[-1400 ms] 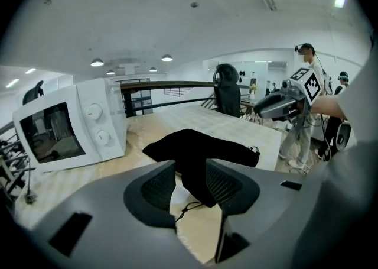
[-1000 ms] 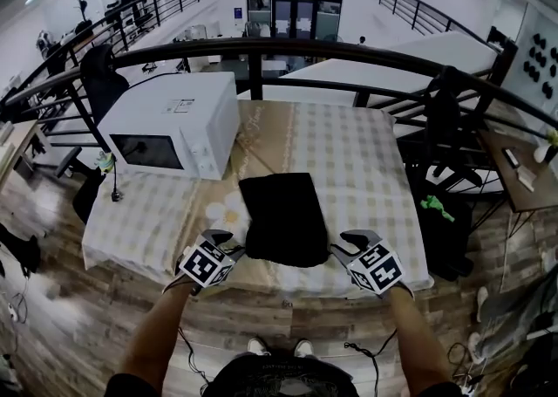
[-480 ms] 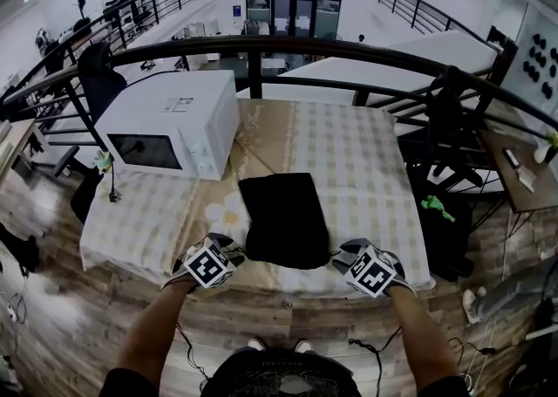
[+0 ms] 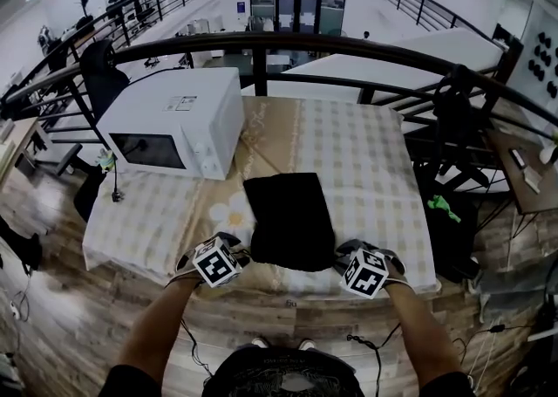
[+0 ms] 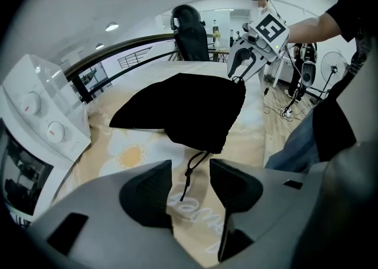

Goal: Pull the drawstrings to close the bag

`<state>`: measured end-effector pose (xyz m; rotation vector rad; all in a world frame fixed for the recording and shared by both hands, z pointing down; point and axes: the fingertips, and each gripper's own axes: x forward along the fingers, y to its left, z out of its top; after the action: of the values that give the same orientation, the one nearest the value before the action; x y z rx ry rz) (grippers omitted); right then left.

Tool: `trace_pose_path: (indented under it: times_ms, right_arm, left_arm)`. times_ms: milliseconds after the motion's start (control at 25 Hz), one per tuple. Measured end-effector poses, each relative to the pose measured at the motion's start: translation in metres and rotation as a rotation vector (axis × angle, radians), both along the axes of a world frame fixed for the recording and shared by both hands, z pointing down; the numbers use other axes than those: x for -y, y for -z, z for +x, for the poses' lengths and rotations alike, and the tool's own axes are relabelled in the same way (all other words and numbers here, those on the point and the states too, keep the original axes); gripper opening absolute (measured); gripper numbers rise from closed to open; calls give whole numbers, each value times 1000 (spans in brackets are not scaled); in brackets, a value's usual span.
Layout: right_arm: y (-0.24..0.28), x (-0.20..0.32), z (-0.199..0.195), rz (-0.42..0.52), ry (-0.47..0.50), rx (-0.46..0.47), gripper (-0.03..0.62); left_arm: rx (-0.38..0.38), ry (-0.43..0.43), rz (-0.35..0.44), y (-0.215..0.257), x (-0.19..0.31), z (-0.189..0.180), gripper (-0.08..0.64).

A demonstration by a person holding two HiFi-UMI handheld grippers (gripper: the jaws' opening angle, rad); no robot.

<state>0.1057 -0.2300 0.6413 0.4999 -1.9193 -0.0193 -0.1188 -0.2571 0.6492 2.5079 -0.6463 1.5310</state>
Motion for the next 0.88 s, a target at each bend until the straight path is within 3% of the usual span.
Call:
trace_pose_path:
  times_ms: [200, 440, 680, 880]
  right_arm:
    - [-5, -2, 1, 2, 9, -13, 70]
    - [-11, 0, 1, -17, 6, -21, 67]
    - [-17, 1, 1, -35, 13, -30, 41]
    - [-16, 0, 2, -43, -1, -19, 38]
  left_arm:
    - [8, -28, 0, -2, 0, 5, 209]
    - [27, -44, -8, -8, -1, 6, 199]
    - [54, -59, 38, -10, 4, 9, 75]
    - [59, -55, 34, -12, 3, 10, 41]
